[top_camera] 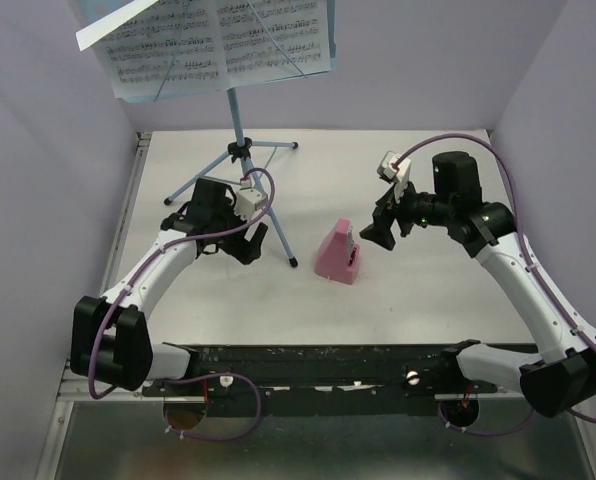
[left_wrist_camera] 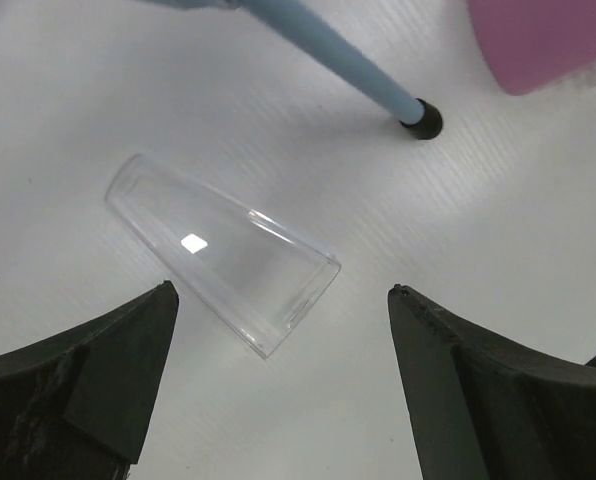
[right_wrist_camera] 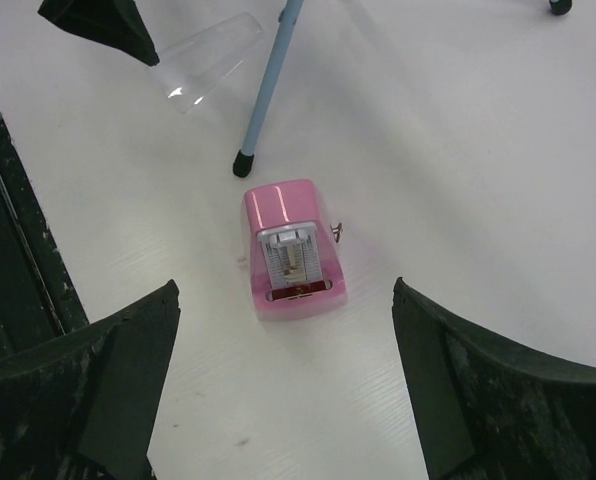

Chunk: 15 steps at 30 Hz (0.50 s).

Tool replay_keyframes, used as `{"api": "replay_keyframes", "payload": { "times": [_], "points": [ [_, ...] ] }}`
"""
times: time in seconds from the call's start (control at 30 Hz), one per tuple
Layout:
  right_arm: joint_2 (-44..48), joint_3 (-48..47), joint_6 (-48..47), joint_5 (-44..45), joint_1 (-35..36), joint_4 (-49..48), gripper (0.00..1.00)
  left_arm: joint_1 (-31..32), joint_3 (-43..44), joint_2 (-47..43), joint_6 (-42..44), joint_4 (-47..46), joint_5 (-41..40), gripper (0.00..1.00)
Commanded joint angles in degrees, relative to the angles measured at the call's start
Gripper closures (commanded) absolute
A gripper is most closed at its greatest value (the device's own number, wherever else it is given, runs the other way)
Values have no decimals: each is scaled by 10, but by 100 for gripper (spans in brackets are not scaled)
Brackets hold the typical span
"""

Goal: Pack up the instrument practice props

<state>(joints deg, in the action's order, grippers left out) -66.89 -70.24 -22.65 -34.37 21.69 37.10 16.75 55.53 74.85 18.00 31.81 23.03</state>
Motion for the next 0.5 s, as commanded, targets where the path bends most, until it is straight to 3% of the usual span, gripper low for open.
{"api": "replay_keyframes", "payload": {
  "times": [0.0,0.23,0.37,0.47],
  "points": [
    [-15,-27,8,-7,7,19,6,-11,-6,35,-168,-20,-112,5],
    [-13,-17,-77,64,56,17,8,-37,48,151,-247,-2,-155,9],
    [-8,-19,-76,67,57,20,8,-46,72,192,-266,10,-195,13],
    [3,-7,-72,67,58,16,8,-45,87,216,-263,11,-178,13]
  ]
}}
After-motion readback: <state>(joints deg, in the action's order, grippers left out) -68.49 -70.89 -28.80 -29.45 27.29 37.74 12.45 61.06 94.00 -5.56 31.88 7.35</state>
